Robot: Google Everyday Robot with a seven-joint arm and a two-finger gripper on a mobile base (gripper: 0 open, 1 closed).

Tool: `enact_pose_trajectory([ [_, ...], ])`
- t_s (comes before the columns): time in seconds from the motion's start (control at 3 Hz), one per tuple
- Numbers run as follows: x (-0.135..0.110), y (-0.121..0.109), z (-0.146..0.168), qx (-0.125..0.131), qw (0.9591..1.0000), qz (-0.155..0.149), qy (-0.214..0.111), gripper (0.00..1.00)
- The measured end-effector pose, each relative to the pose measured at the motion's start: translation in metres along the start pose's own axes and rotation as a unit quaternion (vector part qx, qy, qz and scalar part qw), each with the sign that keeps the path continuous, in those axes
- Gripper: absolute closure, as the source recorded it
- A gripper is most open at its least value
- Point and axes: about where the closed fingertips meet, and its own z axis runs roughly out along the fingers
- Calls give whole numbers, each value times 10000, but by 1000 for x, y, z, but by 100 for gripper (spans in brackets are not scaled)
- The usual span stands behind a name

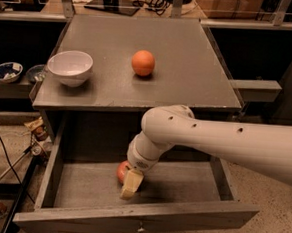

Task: Pick apple from top drawer and place on counter

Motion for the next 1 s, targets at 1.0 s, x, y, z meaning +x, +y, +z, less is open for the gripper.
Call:
enact_pose_trajectory([
  [1.0, 9, -4, 12, -35, 9999, 113, 14, 27],
])
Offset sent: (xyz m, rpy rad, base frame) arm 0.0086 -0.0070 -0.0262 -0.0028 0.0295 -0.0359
